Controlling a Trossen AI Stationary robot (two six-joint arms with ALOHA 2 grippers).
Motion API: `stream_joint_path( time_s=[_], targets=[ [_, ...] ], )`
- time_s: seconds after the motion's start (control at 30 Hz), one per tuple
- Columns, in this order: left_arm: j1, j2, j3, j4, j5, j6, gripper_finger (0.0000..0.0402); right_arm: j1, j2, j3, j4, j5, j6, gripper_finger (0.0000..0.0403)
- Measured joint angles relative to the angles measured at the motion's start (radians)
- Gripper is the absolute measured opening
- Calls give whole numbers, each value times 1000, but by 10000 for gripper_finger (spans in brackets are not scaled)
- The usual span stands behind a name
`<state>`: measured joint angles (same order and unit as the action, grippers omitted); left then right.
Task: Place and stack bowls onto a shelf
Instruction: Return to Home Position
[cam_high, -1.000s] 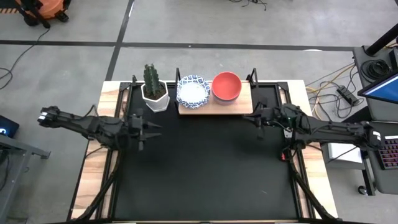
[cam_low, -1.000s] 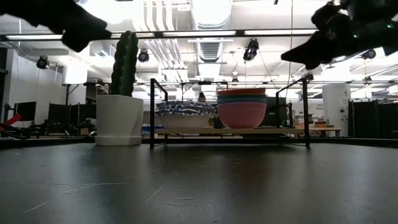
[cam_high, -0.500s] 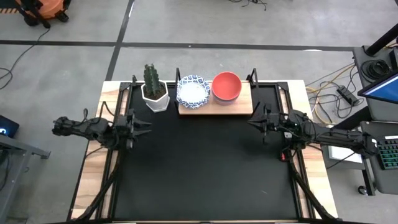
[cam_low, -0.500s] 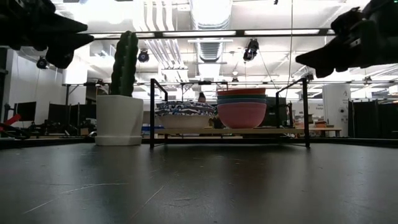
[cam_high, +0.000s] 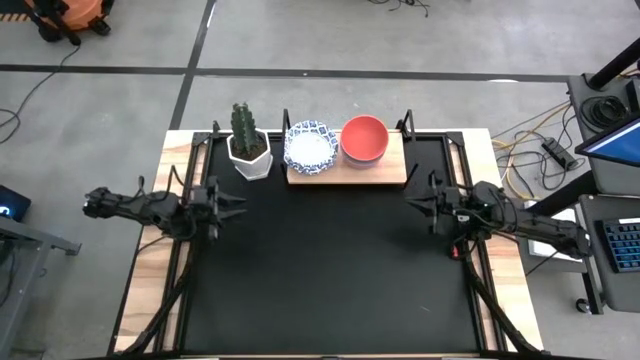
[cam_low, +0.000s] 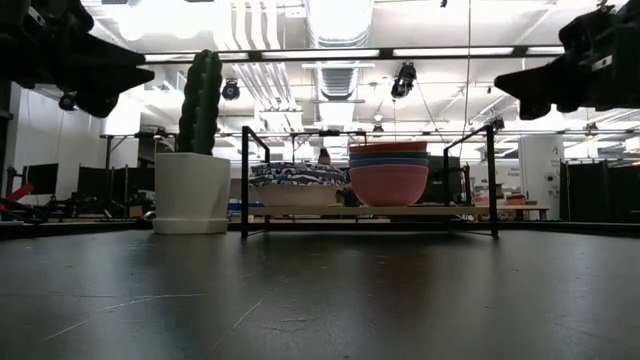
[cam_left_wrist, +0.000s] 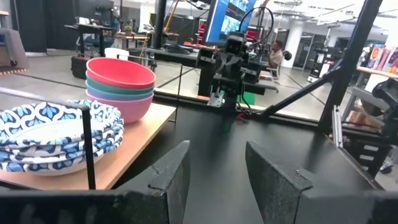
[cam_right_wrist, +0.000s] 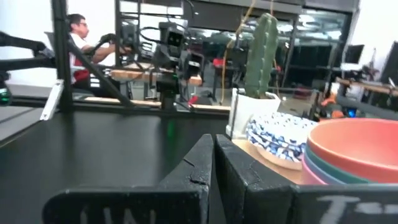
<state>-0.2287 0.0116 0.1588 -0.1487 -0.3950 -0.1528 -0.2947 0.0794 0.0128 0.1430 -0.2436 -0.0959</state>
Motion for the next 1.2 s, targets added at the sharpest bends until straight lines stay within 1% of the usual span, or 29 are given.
stream_joint_path(
  time_s=[0.07, 0.2, 0.27, 0.37, 0.43, 0.57, 0.7, 0.8, 1.2],
  targets=[
    [0, -6, -19, 9, 0, -6, 137, 0, -13, 0, -17, -4, -3, 9],
    [0, -12, -96, 46, 13, -52, 133, 0, -27, 0, -19, -4, 6, 9],
    [0, 9, -107, 100, 32, -53, 127, 0, -29, 0, -25, -25, 17, 9],
    [0, 25, -139, 226, 45, 11, 115, 0, -32, -1, -27, -83, 17, 9],
    [0, 24, -149, 287, 45, 36, 106, 0, -34, -1, -34, -99, 18, 9],
    [0, 27, -149, 276, 45, -7, 92, 0, -31, -1, -53, -96, 16, 9],
    [0, 41, -149, 239, 16, -106, 83, 0, -28, -1, -83, -93, 6, 9],
    [0, 51, -146, 221, -45, -108, 82, 0, -19, -1, -85, -93, -10, 9],
    [0, 79, -143, 213, -48, -93, 81, 0, -11, -1, -86, -93, -9, 9]
  ],
)
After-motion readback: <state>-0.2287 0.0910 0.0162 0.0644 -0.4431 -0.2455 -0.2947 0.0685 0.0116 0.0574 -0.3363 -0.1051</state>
